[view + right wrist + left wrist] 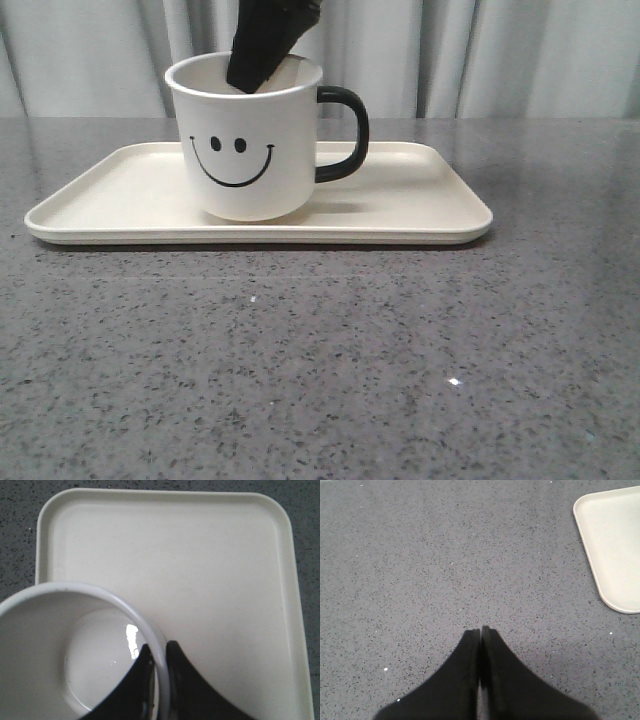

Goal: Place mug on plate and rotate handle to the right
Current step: 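Lower the mug onto the tray and open the right gripper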

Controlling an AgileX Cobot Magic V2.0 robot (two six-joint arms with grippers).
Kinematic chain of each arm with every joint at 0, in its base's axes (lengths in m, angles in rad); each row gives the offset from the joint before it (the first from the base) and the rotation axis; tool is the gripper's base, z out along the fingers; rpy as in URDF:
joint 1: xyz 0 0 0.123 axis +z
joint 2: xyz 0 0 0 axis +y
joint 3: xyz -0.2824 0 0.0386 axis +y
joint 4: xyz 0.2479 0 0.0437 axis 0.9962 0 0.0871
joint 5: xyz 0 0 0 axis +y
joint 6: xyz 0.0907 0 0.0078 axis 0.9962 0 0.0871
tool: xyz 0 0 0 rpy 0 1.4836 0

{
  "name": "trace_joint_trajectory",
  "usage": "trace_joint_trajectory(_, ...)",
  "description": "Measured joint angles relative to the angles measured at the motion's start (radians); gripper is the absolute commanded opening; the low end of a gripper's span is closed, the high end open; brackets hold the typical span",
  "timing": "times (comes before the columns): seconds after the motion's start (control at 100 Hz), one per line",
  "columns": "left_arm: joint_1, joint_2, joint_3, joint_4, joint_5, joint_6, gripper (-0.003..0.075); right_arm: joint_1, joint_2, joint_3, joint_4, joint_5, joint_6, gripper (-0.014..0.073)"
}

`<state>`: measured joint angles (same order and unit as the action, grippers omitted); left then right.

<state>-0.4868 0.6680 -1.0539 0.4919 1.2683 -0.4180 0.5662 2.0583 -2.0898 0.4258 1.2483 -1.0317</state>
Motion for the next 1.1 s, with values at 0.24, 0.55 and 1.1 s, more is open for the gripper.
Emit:
trace_joint_trajectory(0.24,0.0,0.0,0.0,-0.001,0.0,0.0,-0.002,0.0,0.013,-0.002,0.004,-0.001,0.0,-0.0061)
trace_joint_trajectory(0.55,0.0,0.0,0.0,-0.001,0.0,0.0,-0.002,0.0,0.013,-0.002,0.004,-0.001,0.0,-0.0061)
trace_joint_trajectory(1.1,0.0,0.0,0.0,-0.001,0.0,0.0,-0.002,0.0,0.013,-0.002,0.004,-0.001,-0.002,0.011)
